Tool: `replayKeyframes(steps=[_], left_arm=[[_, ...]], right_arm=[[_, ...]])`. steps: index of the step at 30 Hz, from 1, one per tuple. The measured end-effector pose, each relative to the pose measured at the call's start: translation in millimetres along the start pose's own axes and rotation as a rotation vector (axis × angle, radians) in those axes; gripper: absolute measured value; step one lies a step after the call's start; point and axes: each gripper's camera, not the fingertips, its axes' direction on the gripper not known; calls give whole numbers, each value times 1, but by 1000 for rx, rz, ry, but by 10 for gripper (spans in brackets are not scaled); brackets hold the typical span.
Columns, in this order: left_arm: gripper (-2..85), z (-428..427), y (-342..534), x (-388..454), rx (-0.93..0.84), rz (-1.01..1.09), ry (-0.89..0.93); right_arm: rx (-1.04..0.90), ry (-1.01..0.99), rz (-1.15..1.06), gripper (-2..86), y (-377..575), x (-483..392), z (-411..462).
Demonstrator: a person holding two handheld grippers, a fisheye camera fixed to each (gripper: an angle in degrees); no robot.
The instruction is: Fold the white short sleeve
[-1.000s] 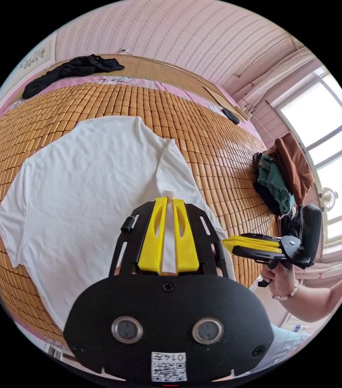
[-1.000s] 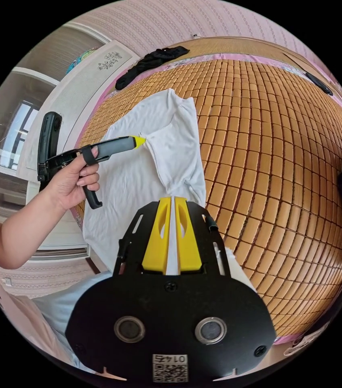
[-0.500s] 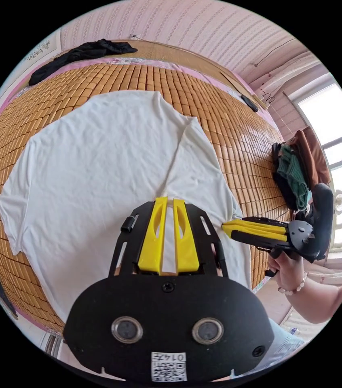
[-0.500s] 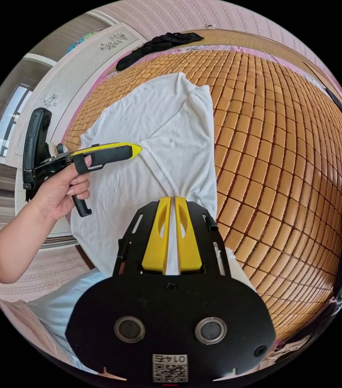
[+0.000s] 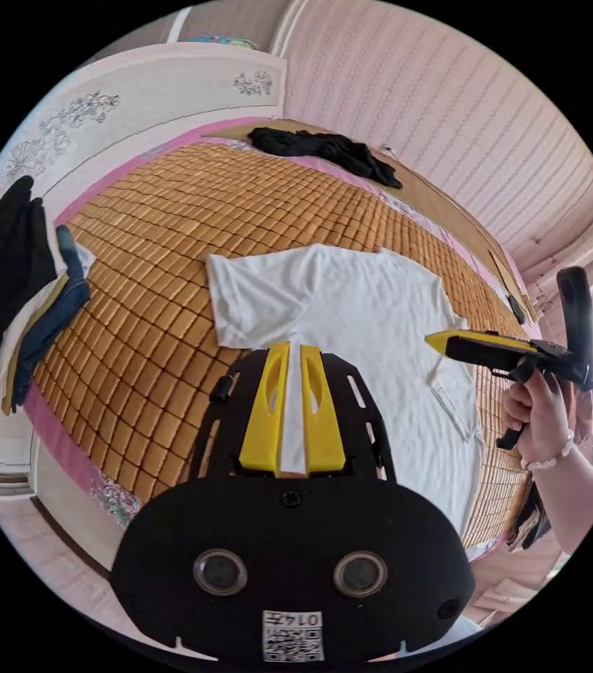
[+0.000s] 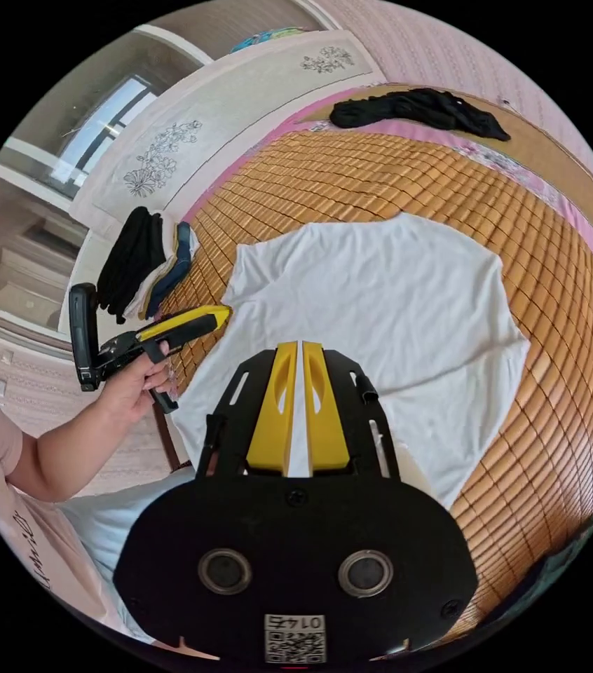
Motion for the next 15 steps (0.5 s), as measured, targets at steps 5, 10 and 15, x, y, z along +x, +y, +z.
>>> replayKeyframes(steps=[5,10,15], left_arm=[[63,0,10,-84,-20,-181,35],[65,6,14,-117,-49,-214,121],[33,-7,17,-136,-57,-200,128]], right_arm=[[-74,-25,-182,50,-112,-62,91],[-133,20,-200,107,-193,-102,166],[-164,102,-145,22,-222,-104,213]])
